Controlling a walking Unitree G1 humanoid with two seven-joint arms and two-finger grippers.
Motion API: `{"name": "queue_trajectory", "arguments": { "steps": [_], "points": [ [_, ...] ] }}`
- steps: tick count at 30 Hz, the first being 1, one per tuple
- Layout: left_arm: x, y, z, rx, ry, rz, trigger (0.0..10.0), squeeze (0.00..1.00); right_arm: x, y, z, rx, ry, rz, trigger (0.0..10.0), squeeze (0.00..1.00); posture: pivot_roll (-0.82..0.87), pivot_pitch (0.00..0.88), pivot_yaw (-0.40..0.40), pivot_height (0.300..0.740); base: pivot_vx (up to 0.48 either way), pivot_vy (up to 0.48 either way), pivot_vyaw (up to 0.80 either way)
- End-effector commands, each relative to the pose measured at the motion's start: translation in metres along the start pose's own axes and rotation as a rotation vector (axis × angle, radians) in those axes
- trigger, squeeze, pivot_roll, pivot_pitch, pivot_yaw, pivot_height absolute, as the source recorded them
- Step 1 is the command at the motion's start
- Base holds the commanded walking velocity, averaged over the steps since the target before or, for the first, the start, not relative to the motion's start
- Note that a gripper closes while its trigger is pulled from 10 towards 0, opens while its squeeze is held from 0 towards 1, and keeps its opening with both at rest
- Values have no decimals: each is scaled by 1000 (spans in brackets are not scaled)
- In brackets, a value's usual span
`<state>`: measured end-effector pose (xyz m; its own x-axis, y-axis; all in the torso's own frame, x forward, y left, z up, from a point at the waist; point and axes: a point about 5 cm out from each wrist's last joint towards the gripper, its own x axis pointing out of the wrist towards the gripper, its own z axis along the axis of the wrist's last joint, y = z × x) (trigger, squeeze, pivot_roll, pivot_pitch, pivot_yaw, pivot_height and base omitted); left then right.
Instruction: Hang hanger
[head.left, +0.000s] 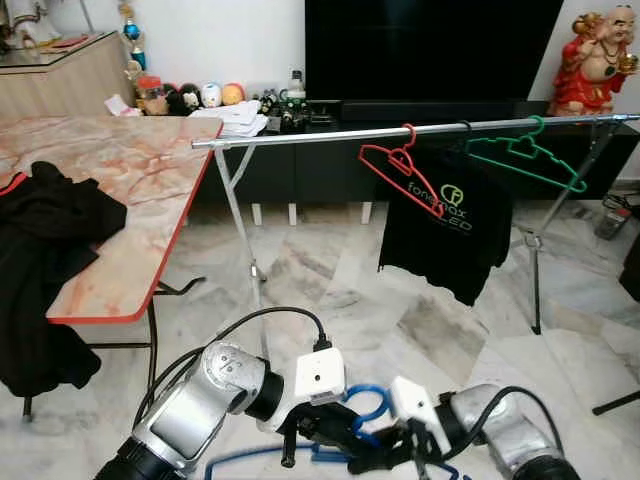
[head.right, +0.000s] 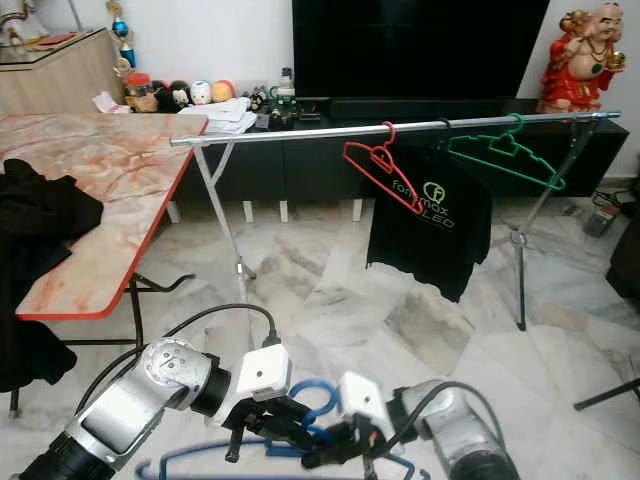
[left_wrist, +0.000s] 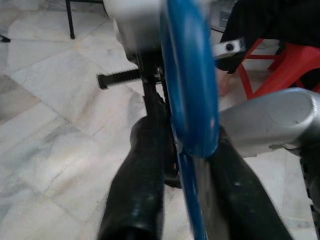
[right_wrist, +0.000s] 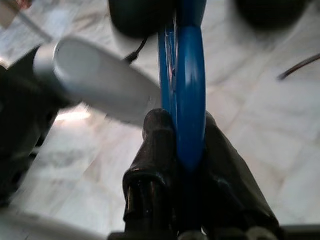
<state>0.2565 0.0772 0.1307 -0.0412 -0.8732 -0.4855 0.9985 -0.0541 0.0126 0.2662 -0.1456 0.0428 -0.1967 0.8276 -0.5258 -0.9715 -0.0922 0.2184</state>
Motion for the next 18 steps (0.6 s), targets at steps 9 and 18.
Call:
{"name": "queue_trajectory", "arguments": {
  "steps": [9, 18],
  "points": [
    [-42, 0, -37, -100, 126, 132, 10000, 1000, -6, 2, -45, 156, 125, -319, 0, 0, 74, 23, -3, 740, 0, 0, 0],
    [-51, -18, -130, -433, 213, 598, 10000, 0, -19, -5, -75, 567, -74, -936, 0, 0, 60, 28, -7, 740, 0, 0, 0]
  ]
}}
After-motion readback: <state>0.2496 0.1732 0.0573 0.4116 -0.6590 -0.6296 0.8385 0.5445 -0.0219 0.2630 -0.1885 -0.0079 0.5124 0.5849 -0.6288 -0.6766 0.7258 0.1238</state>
